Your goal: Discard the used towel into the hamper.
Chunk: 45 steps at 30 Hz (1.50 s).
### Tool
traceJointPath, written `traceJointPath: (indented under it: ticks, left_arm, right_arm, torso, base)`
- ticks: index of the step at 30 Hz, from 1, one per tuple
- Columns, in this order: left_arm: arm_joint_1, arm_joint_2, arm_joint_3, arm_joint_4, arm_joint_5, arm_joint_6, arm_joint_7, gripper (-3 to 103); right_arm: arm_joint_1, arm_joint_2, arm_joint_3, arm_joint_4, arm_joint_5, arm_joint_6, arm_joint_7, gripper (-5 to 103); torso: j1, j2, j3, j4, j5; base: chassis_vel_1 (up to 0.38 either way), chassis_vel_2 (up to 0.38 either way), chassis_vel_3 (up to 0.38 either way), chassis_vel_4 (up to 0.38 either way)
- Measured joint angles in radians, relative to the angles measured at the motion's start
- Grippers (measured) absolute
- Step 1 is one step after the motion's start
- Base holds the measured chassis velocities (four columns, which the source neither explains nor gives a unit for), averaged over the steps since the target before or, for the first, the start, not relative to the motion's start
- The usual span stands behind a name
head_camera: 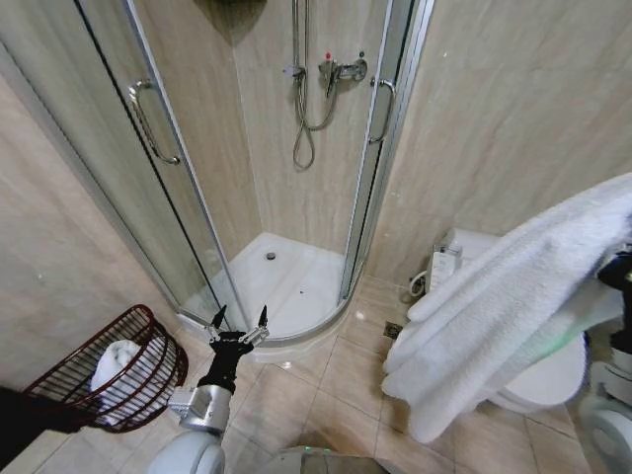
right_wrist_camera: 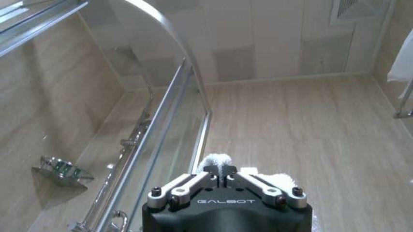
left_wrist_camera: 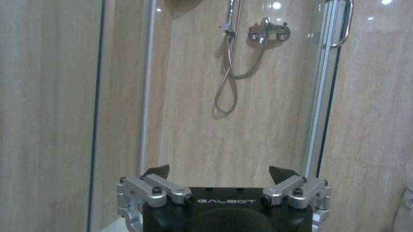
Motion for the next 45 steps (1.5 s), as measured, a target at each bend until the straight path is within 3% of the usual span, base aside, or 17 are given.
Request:
traceJointPath:
  ticks: [37,45]
  left_arm:
    - [0.000,0.000,0.000,0.000,0.000,0.000,0.000,100]
    - [0.000,0.000,0.000,0.000,0.000,0.000,0.000,100]
  right_arm:
    - [-0.007,0.018,0.000,0.000,-0.004,-0.001,-0.003,2]
    - [-0.022,0.020,0.041,0.000,-0.003,0.009,-0.008,2]
  torso:
    - [0.071,0.164,0.093,0.0000,0.0001]
    - [0.087,0.201,0.114,0.0000,0.0000]
  base:
    - [0.000,0.000,0.000,0.000]
    - [0.000,0.000,0.000,0.000]
